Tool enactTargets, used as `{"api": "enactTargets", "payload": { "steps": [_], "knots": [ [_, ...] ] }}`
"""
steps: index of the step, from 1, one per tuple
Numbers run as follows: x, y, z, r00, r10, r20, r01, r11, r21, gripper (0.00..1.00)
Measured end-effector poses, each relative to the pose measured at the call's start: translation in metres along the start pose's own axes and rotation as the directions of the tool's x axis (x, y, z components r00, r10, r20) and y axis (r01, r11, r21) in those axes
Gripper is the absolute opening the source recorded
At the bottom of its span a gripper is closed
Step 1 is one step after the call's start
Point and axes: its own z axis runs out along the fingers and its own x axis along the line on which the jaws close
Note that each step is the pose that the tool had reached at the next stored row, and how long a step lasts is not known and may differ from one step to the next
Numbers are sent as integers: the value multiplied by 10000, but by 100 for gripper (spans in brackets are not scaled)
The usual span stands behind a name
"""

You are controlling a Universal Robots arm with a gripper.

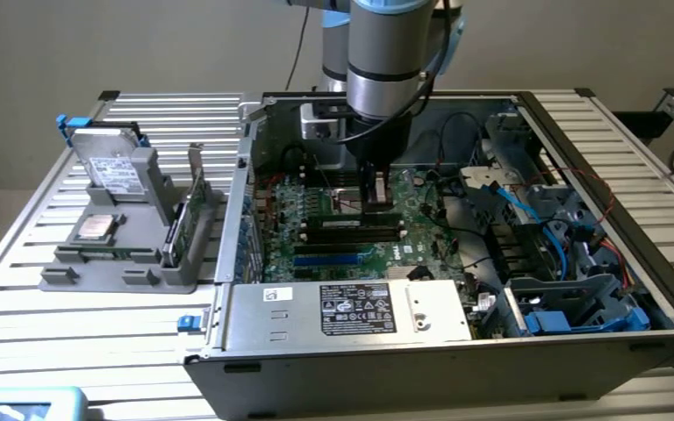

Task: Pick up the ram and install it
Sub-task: 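Insert the ram into the slot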

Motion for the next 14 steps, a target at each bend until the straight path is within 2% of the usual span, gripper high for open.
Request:
{"api": "enactTargets", "payload": {
  "steps": [6, 14],
  "knots": [
    [-2, 0, 57, 10000, 0, 10, 0, 10000, 1, 13],
    [3, 0, 70, 10000, 0, 18, 0, 10000, 23, 13]
  ]
}}
